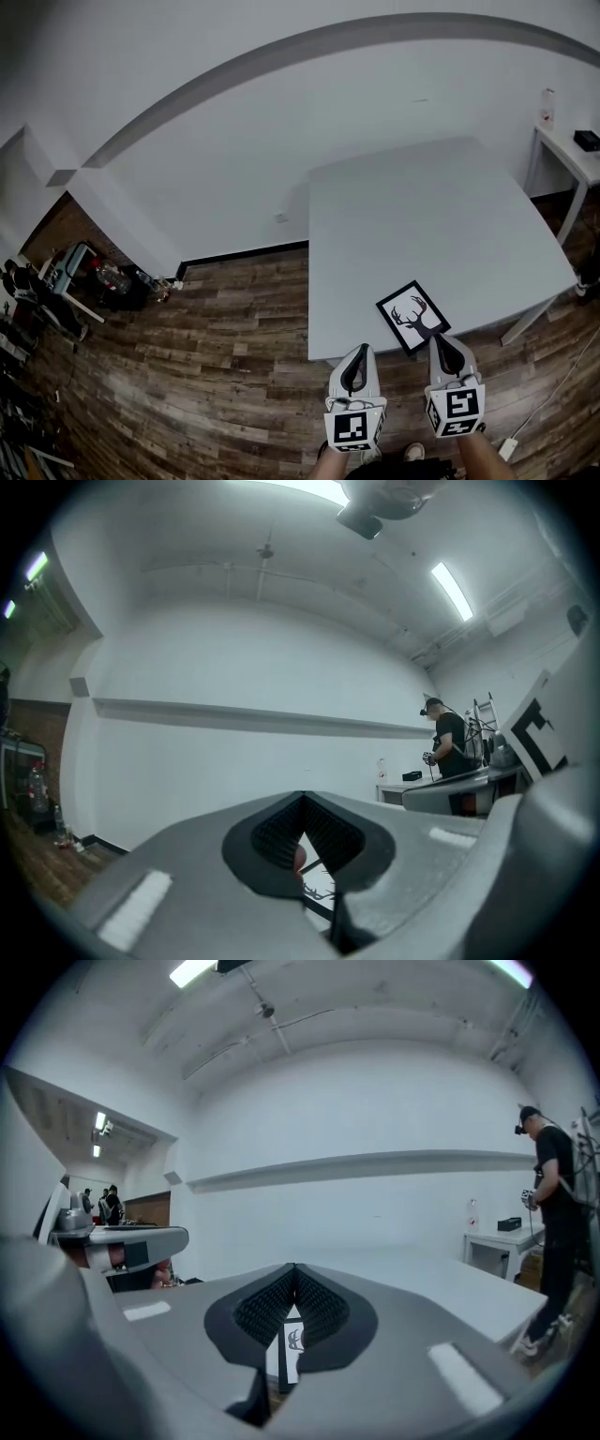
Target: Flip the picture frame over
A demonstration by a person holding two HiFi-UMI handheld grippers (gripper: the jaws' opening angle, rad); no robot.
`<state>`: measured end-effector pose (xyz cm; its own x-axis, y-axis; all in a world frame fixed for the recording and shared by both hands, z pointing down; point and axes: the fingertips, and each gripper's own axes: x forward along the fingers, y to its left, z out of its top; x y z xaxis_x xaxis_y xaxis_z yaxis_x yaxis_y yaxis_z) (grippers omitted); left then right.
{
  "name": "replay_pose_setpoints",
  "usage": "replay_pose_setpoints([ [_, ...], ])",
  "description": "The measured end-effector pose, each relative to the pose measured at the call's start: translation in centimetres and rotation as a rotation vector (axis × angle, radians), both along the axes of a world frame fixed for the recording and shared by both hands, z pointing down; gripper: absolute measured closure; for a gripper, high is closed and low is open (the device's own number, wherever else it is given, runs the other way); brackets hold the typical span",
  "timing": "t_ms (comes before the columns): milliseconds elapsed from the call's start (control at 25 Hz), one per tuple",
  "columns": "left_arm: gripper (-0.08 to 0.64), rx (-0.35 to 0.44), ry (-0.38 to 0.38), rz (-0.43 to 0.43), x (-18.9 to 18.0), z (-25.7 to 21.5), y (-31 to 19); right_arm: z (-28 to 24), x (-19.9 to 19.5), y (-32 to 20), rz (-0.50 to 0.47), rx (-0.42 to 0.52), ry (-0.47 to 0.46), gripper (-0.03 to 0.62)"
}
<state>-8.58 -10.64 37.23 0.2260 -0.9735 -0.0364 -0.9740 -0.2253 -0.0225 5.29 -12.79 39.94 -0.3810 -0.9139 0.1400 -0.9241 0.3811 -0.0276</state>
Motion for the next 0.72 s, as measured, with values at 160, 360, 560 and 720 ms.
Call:
replay_pose_setpoints([
  [160, 0.56, 0.013, 0.007, 0.002, -0.1, -0.3, 0.0, -0.1, 0.9, 0.3, 0.019, 0.008, -0.064, 0.566],
  [360, 0.56, 0.025, 0.0, -0.004, -0.5, -0.6, 0.1, -0.2, 1.2, 0.6, 0.006, 0.028, -0.08, 0.569],
  [560, 0.56, 0.03, 0.006, 0.009, -0.1, -0.9, -0.1, -0.9, 1.3, 0.2, 0.016, 0.057, -0.055, 0.569],
  [720, 0.56, 0.042, -0.004, 0.012, -0.3, -1.4, -0.3, -1.4, 1.1, -0.2, 0.013, 0.064, -0.056, 0.569],
])
